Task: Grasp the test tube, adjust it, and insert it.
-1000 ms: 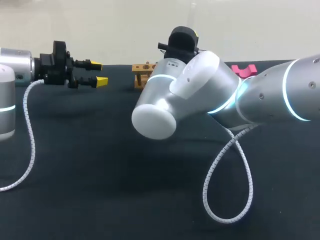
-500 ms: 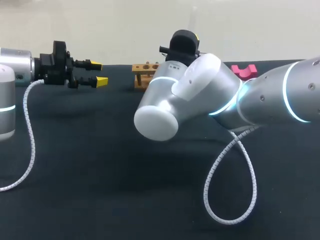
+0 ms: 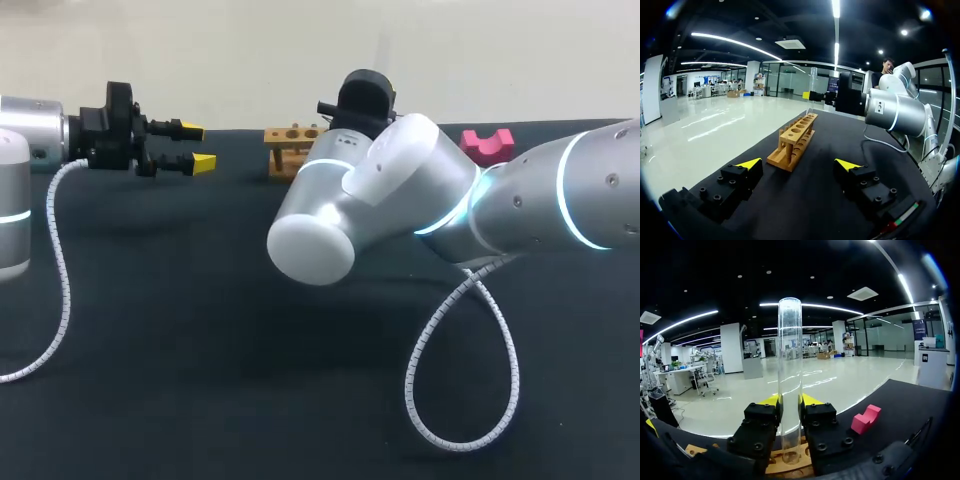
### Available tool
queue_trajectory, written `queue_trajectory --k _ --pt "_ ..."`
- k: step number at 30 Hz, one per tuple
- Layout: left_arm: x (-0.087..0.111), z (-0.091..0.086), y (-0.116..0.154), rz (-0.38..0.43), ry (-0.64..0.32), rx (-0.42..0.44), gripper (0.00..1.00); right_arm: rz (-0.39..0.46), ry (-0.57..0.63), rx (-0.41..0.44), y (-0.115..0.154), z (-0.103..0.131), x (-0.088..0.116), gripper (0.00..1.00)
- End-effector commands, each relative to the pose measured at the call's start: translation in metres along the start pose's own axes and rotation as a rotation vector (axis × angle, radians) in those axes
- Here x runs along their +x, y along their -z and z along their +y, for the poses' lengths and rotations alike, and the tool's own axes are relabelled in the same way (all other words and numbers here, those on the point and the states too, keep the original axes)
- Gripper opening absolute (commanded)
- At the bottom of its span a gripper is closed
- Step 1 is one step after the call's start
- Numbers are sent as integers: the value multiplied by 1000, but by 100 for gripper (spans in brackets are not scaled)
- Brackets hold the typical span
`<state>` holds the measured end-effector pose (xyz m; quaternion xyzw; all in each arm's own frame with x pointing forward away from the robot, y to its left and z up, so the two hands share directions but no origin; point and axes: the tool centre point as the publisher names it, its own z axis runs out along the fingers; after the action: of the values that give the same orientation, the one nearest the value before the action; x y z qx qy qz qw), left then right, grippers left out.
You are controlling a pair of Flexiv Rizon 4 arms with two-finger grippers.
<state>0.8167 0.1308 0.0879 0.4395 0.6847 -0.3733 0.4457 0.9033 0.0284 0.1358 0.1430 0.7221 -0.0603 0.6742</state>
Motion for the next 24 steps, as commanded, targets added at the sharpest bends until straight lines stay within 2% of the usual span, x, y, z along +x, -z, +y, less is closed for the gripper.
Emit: queue_trajectory --k 1,21,24 --pt "1 -1 1 -4 -3 -2 100 7 -3 -4 -2 3 6 0" --pt "1 -1 1 -4 -3 -2 100 63 3 -10 0 -1 31 0" --pt "1 -1 1 -4 -3 -2 100 69 4 -14 -1 -2 33 15"
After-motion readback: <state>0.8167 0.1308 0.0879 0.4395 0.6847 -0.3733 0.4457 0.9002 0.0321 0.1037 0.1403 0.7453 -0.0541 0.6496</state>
